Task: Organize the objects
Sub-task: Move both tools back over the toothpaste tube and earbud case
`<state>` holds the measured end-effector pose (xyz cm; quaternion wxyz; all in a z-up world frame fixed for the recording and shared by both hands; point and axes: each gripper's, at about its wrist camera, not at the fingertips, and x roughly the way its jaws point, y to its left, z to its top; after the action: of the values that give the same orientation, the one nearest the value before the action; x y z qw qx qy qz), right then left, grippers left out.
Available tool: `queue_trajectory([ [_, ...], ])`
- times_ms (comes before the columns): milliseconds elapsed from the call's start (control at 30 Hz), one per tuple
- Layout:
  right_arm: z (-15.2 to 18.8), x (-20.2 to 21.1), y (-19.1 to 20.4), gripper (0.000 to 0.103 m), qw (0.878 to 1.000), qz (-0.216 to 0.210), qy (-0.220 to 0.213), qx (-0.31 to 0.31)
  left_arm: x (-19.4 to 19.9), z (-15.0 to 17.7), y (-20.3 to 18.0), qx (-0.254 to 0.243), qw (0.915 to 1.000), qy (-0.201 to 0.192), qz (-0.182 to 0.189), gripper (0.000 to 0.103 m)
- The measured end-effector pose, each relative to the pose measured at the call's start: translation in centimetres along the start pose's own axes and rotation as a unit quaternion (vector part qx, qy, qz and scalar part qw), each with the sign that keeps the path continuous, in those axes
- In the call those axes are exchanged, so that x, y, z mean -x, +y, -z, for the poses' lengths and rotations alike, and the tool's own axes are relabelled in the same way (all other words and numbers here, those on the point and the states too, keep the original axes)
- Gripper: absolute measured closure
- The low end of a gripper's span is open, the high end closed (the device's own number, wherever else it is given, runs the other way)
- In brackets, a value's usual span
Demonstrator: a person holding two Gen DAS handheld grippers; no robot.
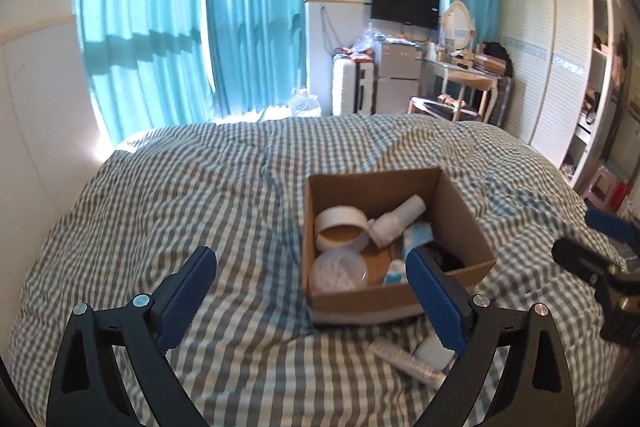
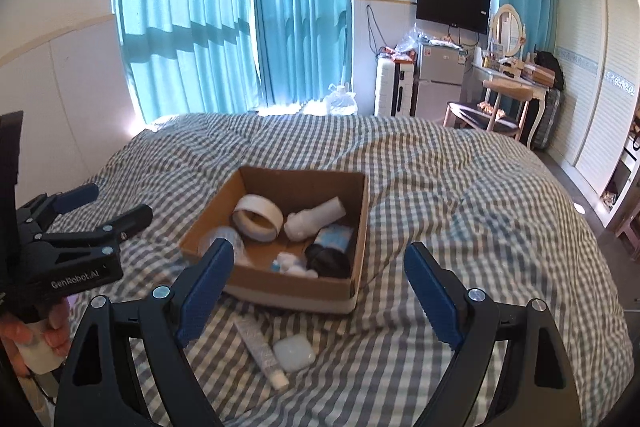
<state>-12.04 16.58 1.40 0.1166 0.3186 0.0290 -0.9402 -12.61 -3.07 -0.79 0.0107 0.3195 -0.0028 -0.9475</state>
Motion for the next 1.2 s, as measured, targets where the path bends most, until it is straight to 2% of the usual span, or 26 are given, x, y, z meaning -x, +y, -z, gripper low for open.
queue_trajectory([
  [267, 4.9, -3.1, 1.2, 0.016, 0.999, 0.000, 0.042, 0.021, -1.7, 5.6, -0.5, 0.004, 0.9991, 0.041, -0.007, 0.005],
  [433, 7.1, -6.0, 0.0, 0.016, 0.997, 0.009, 0.076, 0.022, -3.9, 8.0, -1.7, 0.005, 0.9972, 0.074, -0.001, 0.005],
  [633, 8.4, -7.1, -2.8, 0.016, 0.995, 0.011, 0.098, -0.013, -5.9, 9.9, -4.5, -0.005, 0.9931, 0.113, 0.031, 0.005],
  [867, 8.8, -6.8, -4.2, 0.016, 0.995, 0.012, 0.096, -0.026, -7.7, 11.5, -7.9, -0.025, 0.9864, 0.141, 0.080, 0.005],
  [1000, 9.1, -7.4, -4.7, 0.016, 0.994, 0.007, 0.102, -0.038, -9.2, 12.1, -8.5, -0.012, 0.9803, 0.167, 0.105, 0.013],
  [1067, 9.3, -7.9, -5.1, 0.016, 0.993, 0.004, 0.110, -0.047, -10.3, 12.5, -8.7, -0.008, 0.9771, 0.183, 0.109, 0.022],
  [1200, 9.8, -8.8, -5.5, 0.016, 0.991, 0.000, 0.122, -0.060, -11.6, 12.7, -9.3, -0.010, 0.9747, 0.190, 0.118, 0.026],
])
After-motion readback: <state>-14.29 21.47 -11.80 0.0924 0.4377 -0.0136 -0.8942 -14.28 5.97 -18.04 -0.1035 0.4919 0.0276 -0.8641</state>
